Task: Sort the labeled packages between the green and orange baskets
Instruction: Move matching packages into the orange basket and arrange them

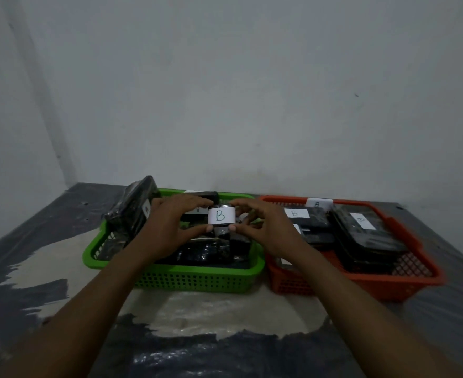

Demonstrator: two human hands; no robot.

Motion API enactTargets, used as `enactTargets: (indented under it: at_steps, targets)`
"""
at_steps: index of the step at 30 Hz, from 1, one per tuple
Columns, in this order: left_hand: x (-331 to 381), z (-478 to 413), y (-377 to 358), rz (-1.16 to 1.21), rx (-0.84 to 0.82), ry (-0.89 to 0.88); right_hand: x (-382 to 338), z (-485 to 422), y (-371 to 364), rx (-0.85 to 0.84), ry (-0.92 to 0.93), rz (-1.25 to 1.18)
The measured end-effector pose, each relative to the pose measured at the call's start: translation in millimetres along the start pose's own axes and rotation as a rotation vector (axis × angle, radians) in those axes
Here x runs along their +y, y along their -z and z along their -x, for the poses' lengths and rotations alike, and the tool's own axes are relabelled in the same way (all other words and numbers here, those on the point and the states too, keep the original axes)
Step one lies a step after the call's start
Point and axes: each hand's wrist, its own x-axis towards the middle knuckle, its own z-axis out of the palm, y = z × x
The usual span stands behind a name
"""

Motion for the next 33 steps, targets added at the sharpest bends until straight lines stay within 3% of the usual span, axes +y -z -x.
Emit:
enactTargets:
  at_steps: [10,14,19,24,33]
  targets:
    - [78,-40,-48,-0.037,-0.009,-0.168,6,43,96,0.036,-0.086,0.138]
    - [116,-65,-80,-0.047,-0.069,-0.188,16,58,139,0.010,-0.085,0.410]
    - [151,-86,-120,-0.138,-0.168,-0.195,32,62,170,-0.134,-0.119,0.705]
    - [167,-96,-152,-0.297,-0.371,-0.199,52,59,173,-0.360,-0.101,1.031]
    - [176,-105,-185,-0.493,-0.505,-0.202,78,57,153,-0.482,-0.098,1.187]
